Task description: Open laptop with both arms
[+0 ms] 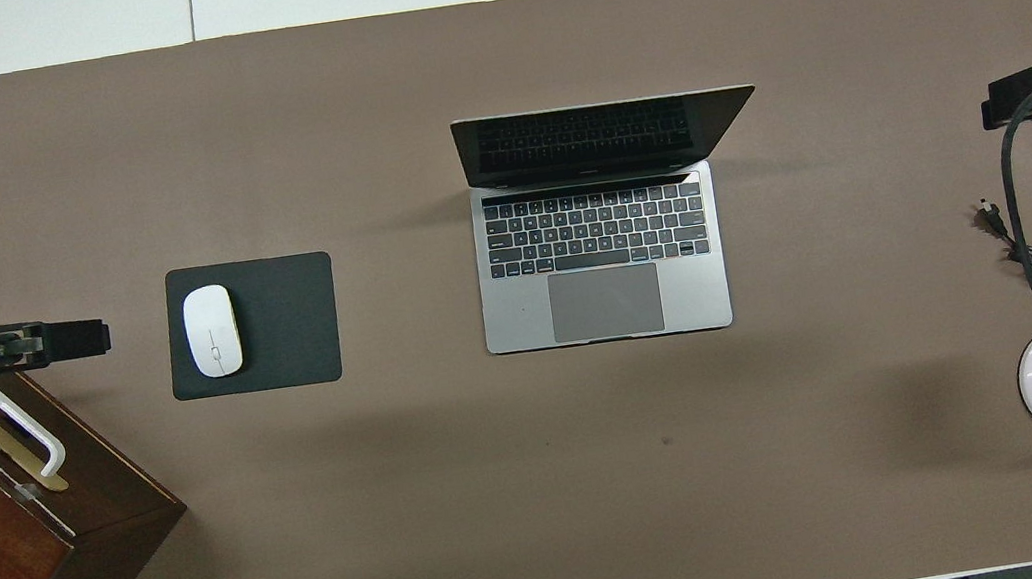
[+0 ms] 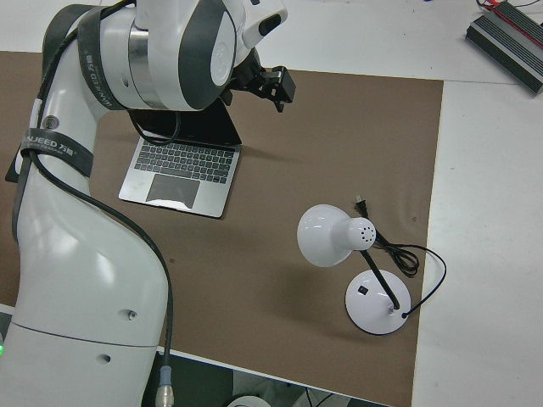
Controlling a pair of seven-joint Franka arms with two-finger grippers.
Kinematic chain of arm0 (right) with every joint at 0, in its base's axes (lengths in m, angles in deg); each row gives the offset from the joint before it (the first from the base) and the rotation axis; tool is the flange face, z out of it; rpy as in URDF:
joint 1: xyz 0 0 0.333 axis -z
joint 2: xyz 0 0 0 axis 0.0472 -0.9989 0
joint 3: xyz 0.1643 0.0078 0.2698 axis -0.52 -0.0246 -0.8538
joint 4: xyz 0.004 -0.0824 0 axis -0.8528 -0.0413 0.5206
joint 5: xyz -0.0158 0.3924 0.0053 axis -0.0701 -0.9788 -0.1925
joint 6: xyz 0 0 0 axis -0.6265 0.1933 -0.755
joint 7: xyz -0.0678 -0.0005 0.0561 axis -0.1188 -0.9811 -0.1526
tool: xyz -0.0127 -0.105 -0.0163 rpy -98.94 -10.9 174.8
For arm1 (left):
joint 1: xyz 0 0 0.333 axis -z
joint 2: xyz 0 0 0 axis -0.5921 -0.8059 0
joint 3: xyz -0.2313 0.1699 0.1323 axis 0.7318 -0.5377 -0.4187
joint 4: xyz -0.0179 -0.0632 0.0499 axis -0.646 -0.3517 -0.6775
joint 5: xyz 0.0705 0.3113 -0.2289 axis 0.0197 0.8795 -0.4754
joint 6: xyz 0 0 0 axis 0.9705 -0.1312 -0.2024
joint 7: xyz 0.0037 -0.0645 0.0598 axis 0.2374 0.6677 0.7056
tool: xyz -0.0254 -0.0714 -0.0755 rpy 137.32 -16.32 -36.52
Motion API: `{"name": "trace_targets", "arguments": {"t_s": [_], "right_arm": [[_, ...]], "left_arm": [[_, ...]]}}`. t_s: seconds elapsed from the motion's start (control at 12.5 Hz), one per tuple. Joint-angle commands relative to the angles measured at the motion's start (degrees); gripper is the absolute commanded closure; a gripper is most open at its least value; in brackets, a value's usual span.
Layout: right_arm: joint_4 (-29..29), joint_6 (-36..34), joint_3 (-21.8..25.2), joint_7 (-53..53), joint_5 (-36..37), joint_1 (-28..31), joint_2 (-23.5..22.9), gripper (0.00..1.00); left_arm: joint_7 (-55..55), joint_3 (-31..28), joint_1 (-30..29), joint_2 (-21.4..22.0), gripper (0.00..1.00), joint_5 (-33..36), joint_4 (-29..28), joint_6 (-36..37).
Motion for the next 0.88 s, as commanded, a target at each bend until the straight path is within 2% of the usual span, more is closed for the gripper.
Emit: {"name": "trace_targets", "arguments": {"t_s": [0.0, 0.24, 0.56, 0.8], "right_arm": [[0.45, -0.41, -0.46, -1.59, 0.81, 0.33, -0.5, 0.01], [-0.78, -0.32, -0.55, -3.86, 0.81, 0.16, 0.03, 0.0], [-1.75, -0.58, -0.64, -4.84, -0.34, -0.02, 0.38, 0.0], [-1.75, -0.85, -0.55, -4.75, -0.34, -0.02, 0.38, 0.0]], "left_arm": [[-0.55, 0.73, -4.46, -0.17, 0.0, 0.43, 3.18, 3.67], [-0.55, 0.73, -5.26, -1.05, 0.0, 0.52, 5.47, 4.28], [-0.46, 0.99, -4.47, -6.58, 0.0, 0.17, 17.14, 12.09], [-0.37, 1.43, -4.38, -8.87, 0.0, 0.16, 19.27, 13.86]]}}
